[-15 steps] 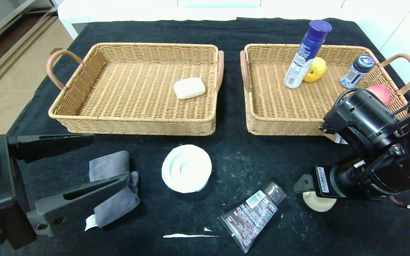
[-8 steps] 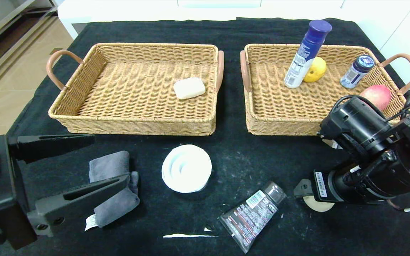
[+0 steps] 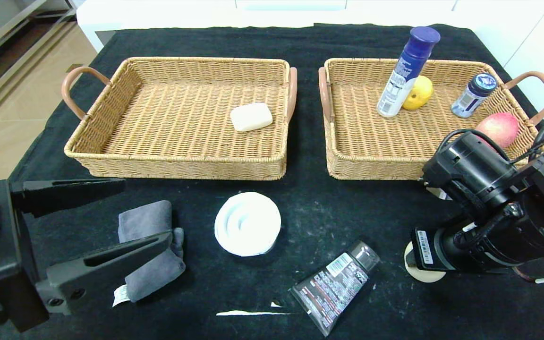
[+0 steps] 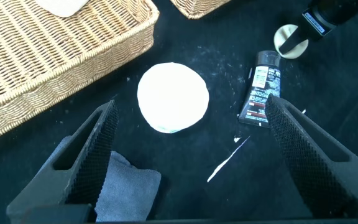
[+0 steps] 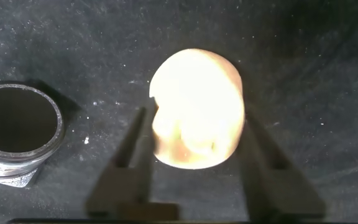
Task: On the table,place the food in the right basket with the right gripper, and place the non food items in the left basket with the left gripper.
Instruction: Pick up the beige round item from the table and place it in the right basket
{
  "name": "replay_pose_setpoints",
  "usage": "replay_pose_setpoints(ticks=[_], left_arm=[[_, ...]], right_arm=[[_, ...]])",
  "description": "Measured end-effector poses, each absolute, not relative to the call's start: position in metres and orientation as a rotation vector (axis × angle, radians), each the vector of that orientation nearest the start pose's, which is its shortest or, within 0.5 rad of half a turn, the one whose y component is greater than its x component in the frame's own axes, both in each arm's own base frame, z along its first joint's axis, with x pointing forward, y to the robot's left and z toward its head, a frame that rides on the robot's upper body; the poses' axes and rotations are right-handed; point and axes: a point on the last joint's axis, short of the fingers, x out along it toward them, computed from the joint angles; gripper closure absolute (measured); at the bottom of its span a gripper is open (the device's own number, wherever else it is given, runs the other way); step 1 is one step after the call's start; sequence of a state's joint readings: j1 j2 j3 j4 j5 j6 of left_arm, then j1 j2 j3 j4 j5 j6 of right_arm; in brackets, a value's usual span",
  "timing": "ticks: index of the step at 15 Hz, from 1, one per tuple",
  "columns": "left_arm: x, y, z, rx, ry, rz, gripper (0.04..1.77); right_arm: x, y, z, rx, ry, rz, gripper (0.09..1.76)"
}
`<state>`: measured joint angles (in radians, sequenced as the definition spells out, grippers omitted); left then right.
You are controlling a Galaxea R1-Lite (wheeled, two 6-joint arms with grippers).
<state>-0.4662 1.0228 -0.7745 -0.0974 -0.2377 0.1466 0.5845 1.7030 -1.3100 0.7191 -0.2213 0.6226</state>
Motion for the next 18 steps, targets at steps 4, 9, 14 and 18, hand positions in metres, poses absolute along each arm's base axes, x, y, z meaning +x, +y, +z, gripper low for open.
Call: replay_pose_setpoints(ticks=[4,9,14,18], left_arm=[[0.1151,-0.0638,0.2713,0.157,0.099,-0.713,0.09],[0.1149,-0.0637,0.2716,0.158,0.097,-0.713,0.09],[0.1149,-0.0637,0.2717,0.157,0.097,-0.712,0.09],[0.1149,-0.0637,0.2718,0.157,0.096,-0.712,0.09]], right_arm=[[0.2316,0.1481,0.2088,0.122,1.07,-0.004,1.65],[0.2306,0.1489,0.2078,0.117,1.073,-0.001,1.65],[0.2294,0.1491,0.2089,0.117,1.071,0.003,1.65],[0.2283,0.1489,0.2102,0.117,1.067,0.006,1.65]])
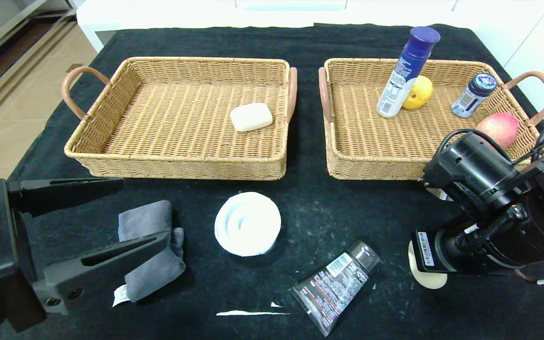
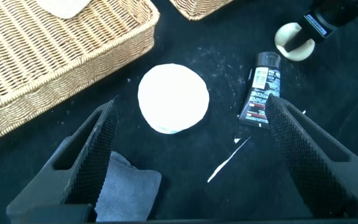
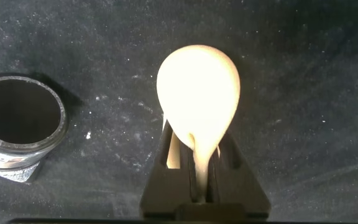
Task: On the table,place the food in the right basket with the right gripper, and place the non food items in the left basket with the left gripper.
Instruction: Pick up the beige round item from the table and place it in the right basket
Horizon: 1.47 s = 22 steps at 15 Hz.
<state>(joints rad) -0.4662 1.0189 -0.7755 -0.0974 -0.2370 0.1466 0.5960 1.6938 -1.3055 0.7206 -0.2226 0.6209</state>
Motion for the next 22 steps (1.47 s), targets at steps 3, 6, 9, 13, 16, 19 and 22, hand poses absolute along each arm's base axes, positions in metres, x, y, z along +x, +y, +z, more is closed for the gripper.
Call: replay_pose_setpoints(ticks=[3,6,9,13,16,19,22], left_arm=[[0.115,-0.064,0.272,0.157,0.096,-0.712,0.09],[0.115,-0.064,0.272,0.157,0.096,-0.712,0.09],[0.115,-0.064,0.272,0.157,0.096,-0.712,0.09],[0.115,-0.064,0.271,0.157,0.097,-0.711,0.09],[0.115,-0.064,0.271,0.157,0.097,-0.712,0.09],[0.115,-0.064,0.271,0.157,0.097,-0.712,0.09],[0.115,-0.064,0.271,0.157,0.097,-0.712,0.09]], right_arm=[[0.226,0.147,0.214,0.124,1.057,0.015,1.65],[0.224,0.146,0.222,0.135,1.033,0.028,1.65],[0.221,0.144,0.238,0.157,0.986,0.045,1.65],[0.219,0.14,0.258,0.165,0.933,0.061,1.65],[0.22,0.138,0.264,0.152,0.901,0.059,1.65],[0.225,0.131,0.274,0.105,0.861,0.074,1.65],[0.233,0.117,0.289,0.068,0.798,0.073,1.65]])
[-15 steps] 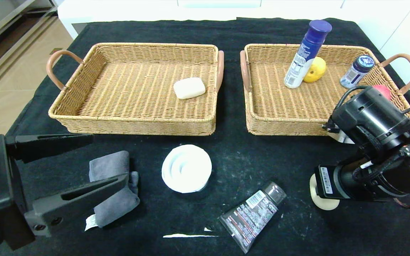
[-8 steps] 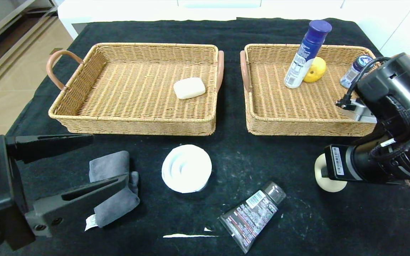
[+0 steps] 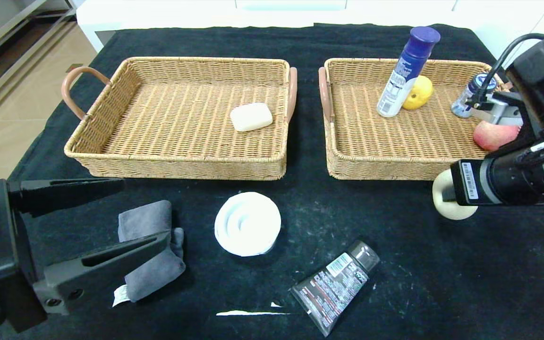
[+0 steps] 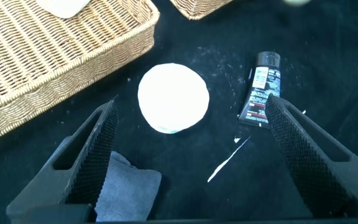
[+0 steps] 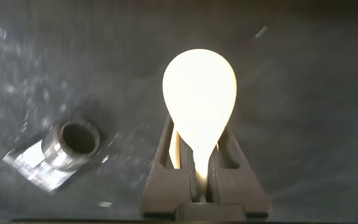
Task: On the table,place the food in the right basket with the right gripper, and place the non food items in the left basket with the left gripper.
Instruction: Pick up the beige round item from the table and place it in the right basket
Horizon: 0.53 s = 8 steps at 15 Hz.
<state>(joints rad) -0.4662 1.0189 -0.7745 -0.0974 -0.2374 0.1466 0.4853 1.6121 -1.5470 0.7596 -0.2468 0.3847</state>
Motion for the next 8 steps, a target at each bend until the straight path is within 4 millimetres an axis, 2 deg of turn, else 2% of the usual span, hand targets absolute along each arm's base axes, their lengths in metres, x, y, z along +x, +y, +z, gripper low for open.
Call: replay_pose_setpoints(ticks=[5,8], left_arm=[[0.115,-0.064,0.271,0.157,0.097,-0.712,0.09],[0.115,-0.064,0.271,0.157,0.097,-0.711,0.09]], right_arm=[[0.242,0.093,0.316,-0.005,0.684,0.062,1.65],[0.255,0.08,0.33,0.001,0.575,0.07,1.65]])
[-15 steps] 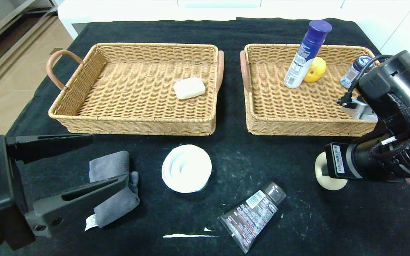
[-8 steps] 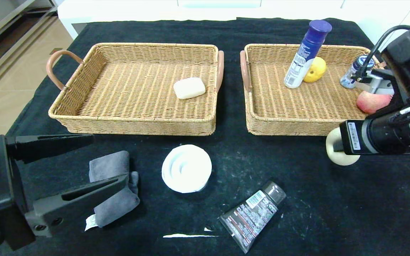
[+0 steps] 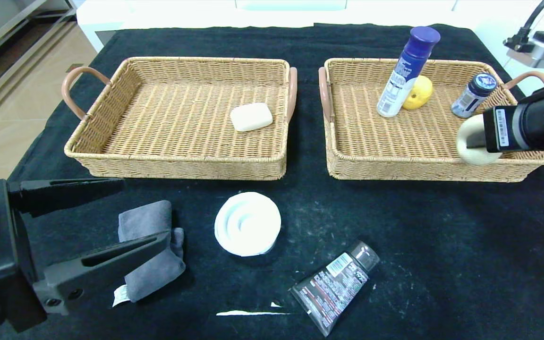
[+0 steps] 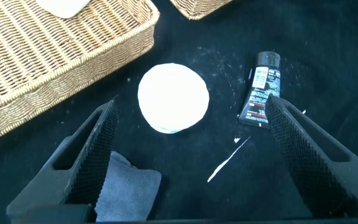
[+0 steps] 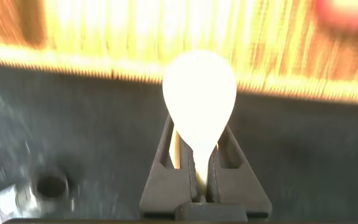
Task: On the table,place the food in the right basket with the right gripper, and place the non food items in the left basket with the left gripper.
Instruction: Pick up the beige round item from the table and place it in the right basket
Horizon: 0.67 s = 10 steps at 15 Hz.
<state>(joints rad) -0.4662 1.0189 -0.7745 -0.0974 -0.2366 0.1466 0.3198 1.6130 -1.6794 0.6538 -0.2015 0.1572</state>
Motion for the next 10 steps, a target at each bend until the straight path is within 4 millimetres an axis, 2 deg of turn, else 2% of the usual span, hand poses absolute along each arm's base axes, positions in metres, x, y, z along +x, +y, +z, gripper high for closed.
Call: replay_pose_setpoints(ticks=[5,10], left_arm=[[0.114,-0.063,0.272,0.157,0.096,-0.712,0.09],[0.114,-0.063,0.271,0.158,0.099,-0.712,0.09]], right_arm=[[0.283,0.061,0.334,0.002,0.467,0.033,1.65],[0.322,0.051,0.322,-0.011,0.395,-0.007,1.65]])
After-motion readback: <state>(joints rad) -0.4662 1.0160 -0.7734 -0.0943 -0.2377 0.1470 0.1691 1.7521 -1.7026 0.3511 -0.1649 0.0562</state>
